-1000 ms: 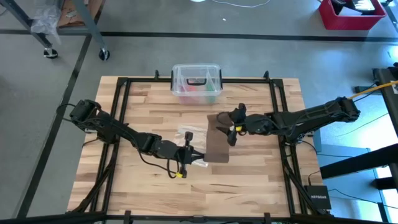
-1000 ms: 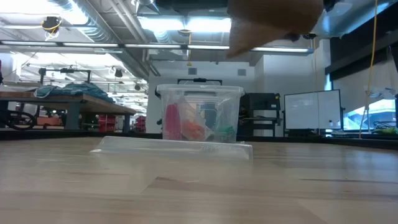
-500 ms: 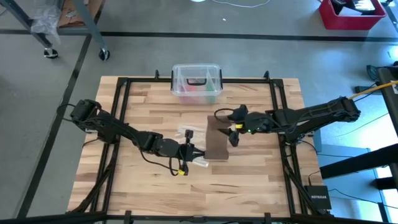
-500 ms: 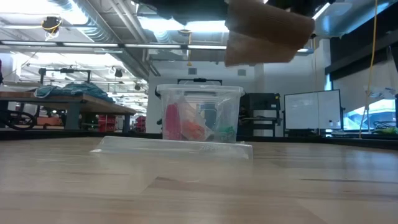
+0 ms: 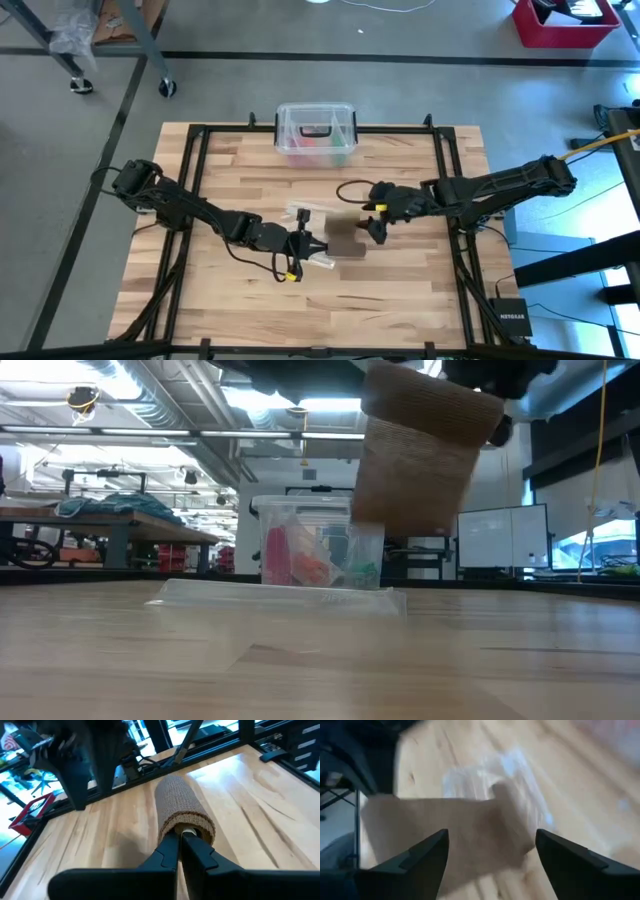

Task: Roll bandage
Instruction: Roll the brown bandage

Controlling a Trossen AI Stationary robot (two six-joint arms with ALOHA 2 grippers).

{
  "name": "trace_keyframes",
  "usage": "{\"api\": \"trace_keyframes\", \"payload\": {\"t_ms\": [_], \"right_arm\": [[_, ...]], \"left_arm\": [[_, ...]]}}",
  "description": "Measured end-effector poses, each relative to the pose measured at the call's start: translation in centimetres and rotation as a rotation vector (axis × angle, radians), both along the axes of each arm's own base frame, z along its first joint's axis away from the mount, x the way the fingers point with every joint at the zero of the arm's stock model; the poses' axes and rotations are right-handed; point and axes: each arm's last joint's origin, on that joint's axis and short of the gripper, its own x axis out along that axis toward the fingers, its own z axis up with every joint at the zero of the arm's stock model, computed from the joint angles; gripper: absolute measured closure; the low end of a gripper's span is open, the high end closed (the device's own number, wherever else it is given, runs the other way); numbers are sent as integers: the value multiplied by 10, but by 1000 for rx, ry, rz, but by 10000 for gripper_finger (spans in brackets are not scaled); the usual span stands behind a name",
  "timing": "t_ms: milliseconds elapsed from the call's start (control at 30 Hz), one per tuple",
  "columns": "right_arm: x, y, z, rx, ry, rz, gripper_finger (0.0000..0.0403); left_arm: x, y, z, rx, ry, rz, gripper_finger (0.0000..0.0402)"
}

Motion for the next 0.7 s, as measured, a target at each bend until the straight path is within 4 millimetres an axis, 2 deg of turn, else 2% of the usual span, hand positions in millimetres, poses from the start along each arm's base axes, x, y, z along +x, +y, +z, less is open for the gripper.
{"api": "trace_keyframes", "payload": {"t_ms": [67, 167, 300, 367, 500, 700], "right_arm": [[-2, 1, -2, -4, 23, -38, 103], [1, -1, 3, -69, -43, -95, 103], [1, 0, 3, -146, -37, -8, 103], [-7, 5, 8, -143, -38, 58, 103], [-33, 23, 26, -163, -108, 173, 103], [-54, 46, 41, -396, -223, 191, 103]], "left_arm": [[0, 0, 0, 0, 1, -2, 402], [0, 1, 0, -3, -2, 3, 402], [0, -2, 5, -17, -47, -4, 402], [-3, -6, 11, -20, -72, -18, 402], [-12, -7, 39, -51, -163, -10, 402], [-21, 5, 77, -62, -282, 17, 402]]}}
